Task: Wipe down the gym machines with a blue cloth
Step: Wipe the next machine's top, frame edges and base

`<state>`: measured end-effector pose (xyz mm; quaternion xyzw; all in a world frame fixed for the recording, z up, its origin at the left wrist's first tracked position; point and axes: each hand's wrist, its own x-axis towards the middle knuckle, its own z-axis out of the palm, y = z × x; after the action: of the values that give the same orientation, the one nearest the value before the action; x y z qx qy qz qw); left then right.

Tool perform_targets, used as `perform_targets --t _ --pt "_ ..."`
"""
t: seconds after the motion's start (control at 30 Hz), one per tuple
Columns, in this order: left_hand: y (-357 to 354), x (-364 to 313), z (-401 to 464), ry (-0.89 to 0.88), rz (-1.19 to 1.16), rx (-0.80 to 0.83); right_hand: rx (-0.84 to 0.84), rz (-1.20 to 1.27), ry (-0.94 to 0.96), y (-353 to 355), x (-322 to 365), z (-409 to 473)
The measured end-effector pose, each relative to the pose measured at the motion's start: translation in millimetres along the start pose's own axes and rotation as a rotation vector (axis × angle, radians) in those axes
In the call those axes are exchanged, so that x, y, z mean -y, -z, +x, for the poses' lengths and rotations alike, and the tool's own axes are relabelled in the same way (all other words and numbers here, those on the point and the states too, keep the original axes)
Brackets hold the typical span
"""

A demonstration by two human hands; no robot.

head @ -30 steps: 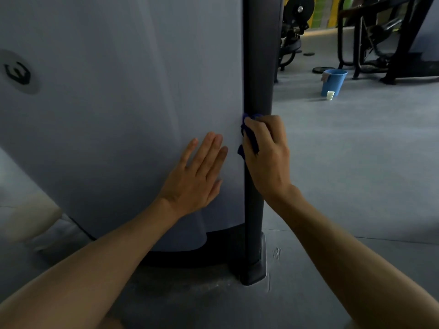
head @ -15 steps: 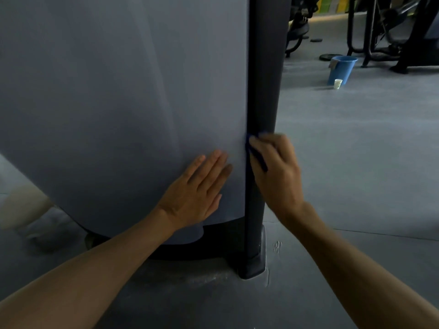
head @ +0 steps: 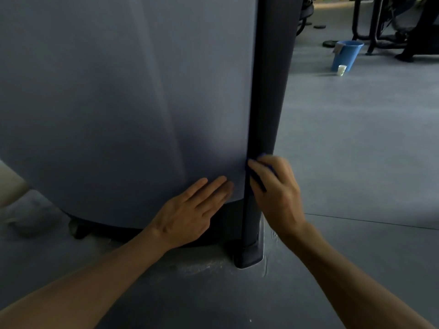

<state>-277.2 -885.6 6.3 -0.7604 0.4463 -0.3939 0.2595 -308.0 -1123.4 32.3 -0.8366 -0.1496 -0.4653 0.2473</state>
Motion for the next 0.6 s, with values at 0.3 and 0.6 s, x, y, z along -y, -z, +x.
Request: perform_targets --t 0.3,0.6 --pt "-31 -33 -15 0.078 0.021 -0.035 -0.097 -0.029 -0.007 -43 -15 -67" --pt "-47 -74 -36 0.133 -0.036 0.027 -0.056 -0.011 -0.086 -44 -13 -81"
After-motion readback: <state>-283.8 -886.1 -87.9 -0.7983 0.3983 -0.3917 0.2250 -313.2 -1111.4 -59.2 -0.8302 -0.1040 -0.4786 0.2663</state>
